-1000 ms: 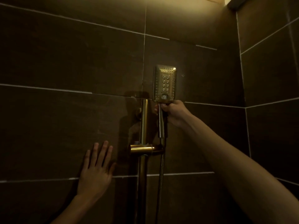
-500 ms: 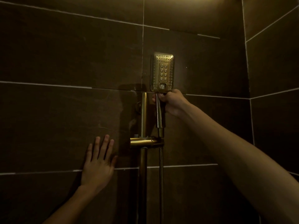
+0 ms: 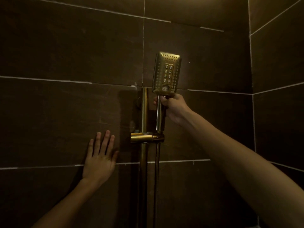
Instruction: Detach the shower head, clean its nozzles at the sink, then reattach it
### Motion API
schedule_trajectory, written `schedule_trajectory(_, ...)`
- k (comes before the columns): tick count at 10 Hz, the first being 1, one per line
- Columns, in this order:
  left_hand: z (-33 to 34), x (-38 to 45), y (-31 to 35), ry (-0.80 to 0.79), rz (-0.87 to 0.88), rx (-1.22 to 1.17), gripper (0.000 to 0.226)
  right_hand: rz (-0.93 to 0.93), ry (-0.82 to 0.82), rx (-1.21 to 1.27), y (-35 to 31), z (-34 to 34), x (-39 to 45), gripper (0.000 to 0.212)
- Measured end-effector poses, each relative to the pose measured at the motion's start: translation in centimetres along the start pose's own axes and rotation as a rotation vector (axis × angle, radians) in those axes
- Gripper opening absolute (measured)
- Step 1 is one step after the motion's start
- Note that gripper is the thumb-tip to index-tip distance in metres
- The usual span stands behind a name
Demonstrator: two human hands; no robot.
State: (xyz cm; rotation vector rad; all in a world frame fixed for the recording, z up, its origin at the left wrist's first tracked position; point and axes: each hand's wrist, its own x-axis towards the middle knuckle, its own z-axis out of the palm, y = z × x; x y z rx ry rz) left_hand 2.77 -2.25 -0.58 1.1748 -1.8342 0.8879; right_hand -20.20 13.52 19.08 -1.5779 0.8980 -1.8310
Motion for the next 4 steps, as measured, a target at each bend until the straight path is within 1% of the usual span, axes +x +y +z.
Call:
schedule_trajectory(1, -0.1, 0.1, 0.1, 0.006, 0.0, 0.008, 0.068, 0.091, -0.021, -0.026, 0.1, -0.4, -0.6, 0.018)
schedule_trajectory(2, -0.4, 0.0, -0.2, -0.036, 0.001, 0.004, 0.071, 0.174, -0.028, -0.146, 0.6, -1.2, -1.5, 0.03)
schedule_trajectory(3, -2.1, -0.2, -0.4, -0.123, -0.01, -0.037, 0.074, 0.233, -0.002, -0.215, 1.8, -2.7, -3.1, 0.027)
schedule_trajectory(4, -4.8, 0.8, -0.3, -0.325, -0.065, -0.144, 0.075, 0.272, 0.044, -0.387, 2.9, -4.4, -5.7, 0.02)
